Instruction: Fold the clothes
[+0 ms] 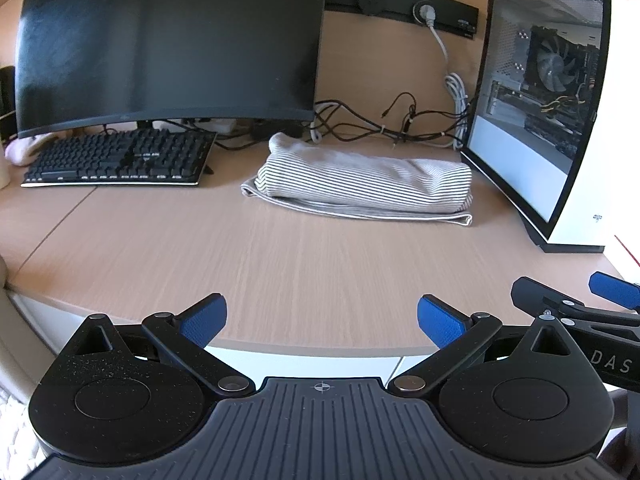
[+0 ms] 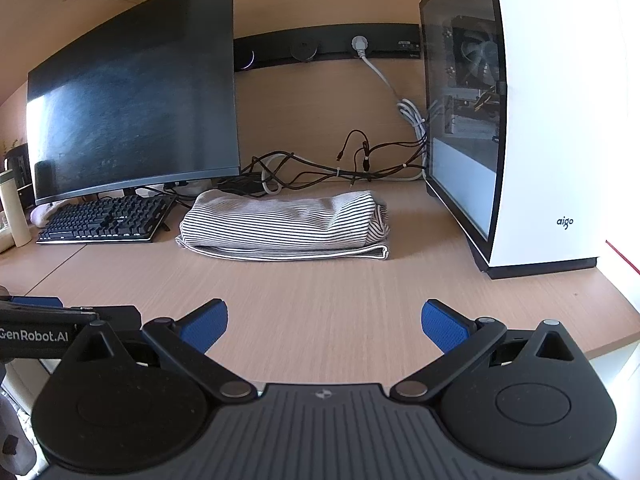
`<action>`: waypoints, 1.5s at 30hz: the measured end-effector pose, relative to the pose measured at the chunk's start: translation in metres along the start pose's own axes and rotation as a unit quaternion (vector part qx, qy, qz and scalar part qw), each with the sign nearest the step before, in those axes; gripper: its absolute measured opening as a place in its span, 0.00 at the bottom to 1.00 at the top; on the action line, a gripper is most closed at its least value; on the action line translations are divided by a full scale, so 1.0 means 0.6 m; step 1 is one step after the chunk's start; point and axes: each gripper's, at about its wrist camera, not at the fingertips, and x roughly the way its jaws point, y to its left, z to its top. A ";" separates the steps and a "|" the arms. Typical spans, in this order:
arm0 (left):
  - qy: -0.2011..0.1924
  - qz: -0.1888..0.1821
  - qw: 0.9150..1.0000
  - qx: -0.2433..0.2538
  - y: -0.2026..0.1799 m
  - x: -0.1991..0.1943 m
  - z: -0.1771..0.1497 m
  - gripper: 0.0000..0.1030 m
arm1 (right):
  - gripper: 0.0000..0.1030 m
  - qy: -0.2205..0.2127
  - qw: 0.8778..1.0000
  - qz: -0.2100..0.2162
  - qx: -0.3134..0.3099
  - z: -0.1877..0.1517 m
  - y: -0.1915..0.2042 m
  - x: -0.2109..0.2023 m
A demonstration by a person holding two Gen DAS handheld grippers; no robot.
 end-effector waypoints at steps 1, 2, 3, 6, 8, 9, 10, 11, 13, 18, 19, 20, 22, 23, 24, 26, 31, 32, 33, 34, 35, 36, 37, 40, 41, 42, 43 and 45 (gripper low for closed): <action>0.001 -0.002 1.000 -0.001 0.000 0.001 0.001 1.00 | 1.00 0.001 1.000 -0.001 0.001 0.000 -0.001 0.001; 0.003 -0.004 1.000 -0.001 0.000 0.001 0.001 1.00 | 1.00 0.001 1.000 -0.001 0.001 0.000 -0.002 0.001; 0.004 -0.004 1.000 -0.001 -0.001 0.002 0.001 1.00 | 1.00 0.001 1.000 -0.001 0.002 0.001 -0.003 0.002; 0.006 -0.005 1.000 0.001 -0.002 0.004 0.002 1.00 | 1.00 0.003 1.000 -0.001 0.004 0.001 -0.001 0.004; 0.006 -0.005 1.000 0.001 -0.001 0.004 0.003 1.00 | 1.00 0.004 1.000 -0.001 0.004 0.001 -0.001 0.005; 0.005 -0.004 1.000 0.000 -0.004 0.003 0.003 1.00 | 1.00 0.004 1.000 -0.001 0.004 0.001 -0.001 0.006; 0.005 -0.001 1.000 -0.001 -0.008 0.001 0.002 1.00 | 1.00 0.005 1.000 0.000 0.004 0.001 0.000 0.006; 0.005 -0.001 1.000 -0.002 -0.008 0.001 0.002 1.00 | 1.00 0.005 1.000 0.000 0.004 0.001 0.000 0.007; 0.005 0.000 1.000 -0.002 -0.008 0.001 0.002 1.00 | 1.00 0.005 1.000 0.001 0.003 0.002 0.000 0.007; 0.005 0.004 1.000 -0.002 -0.006 0.003 0.003 1.00 | 1.00 0.009 1.000 0.002 0.002 0.001 0.003 0.012; 0.005 0.004 1.000 -0.002 -0.006 0.004 0.004 1.00 | 1.00 0.010 1.000 0.002 0.002 0.001 0.003 0.013; 0.006 0.004 1.000 -0.002 -0.006 0.005 0.004 1.00 | 1.00 0.011 1.000 0.001 0.002 0.001 0.003 0.013; 0.007 0.003 1.000 -0.002 -0.006 0.007 0.004 1.00 | 1.00 0.011 1.000 0.001 0.001 0.001 0.002 0.014; 0.007 0.002 1.000 -0.003 -0.006 0.008 0.005 1.00 | 1.00 0.011 1.000 0.000 0.001 0.001 0.001 0.014; 0.008 0.002 1.000 -0.004 -0.006 0.009 0.006 1.00 | 1.00 0.012 1.000 0.000 0.001 0.001 0.001 0.014; 0.008 0.001 1.000 -0.004 -0.007 0.009 0.006 1.00 | 1.00 0.013 1.000 -0.001 0.002 0.000 0.002 0.015; 0.009 0.000 1.000 -0.004 -0.008 0.012 0.007 1.00 | 1.00 0.016 1.000 -0.001 0.002 0.001 0.000 0.018; 0.009 0.000 1.000 -0.004 -0.009 0.013 0.008 1.00 | 1.00 0.016 1.000 -0.001 0.002 0.001 0.000 0.019; 0.010 -0.001 1.000 -0.005 -0.009 0.014 0.008 1.00 | 1.00 0.016 1.000 -0.001 0.003 0.001 -0.001 0.019; 0.010 -0.001 1.000 -0.005 -0.010 0.014 0.008 1.00 | 1.00 0.016 1.000 -0.002 0.003 0.001 -0.001 0.019; 0.011 -0.002 1.000 -0.006 -0.010 0.015 0.008 1.00 | 1.00 0.017 1.000 -0.002 0.003 0.002 -0.002 0.020; 0.012 -0.002 1.000 -0.006 -0.010 0.016 0.008 1.00 | 1.00 0.017 1.000 -0.002 0.003 0.002 -0.002 0.021; 0.012 -0.003 1.000 -0.006 -0.010 0.016 0.008 1.00 | 1.00 0.017 1.000 -0.002 0.003 0.002 -0.003 0.021; 0.011 -0.002 1.000 -0.005 -0.014 0.016 0.009 1.00 | 1.00 0.017 1.000 -0.002 0.003 0.002 -0.005 0.022; 0.010 -0.002 1.000 -0.004 -0.015 0.016 0.009 1.00 | 1.00 0.017 1.000 -0.002 0.003 0.003 -0.006 0.021; 0.009 -0.001 1.000 -0.003 -0.016 0.016 0.009 1.00 | 1.00 0.017 1.000 -0.002 0.003 0.003 -0.006 0.021; 0.007 0.001 1.000 -0.001 -0.017 0.016 0.009 1.00 | 1.00 0.017 1.000 -0.003 0.004 0.002 -0.007 0.021; -0.001 0.004 1.000 0.004 -0.020 0.015 0.010 1.00 | 1.00 0.017 1.000 -0.004 0.005 0.002 -0.009 0.021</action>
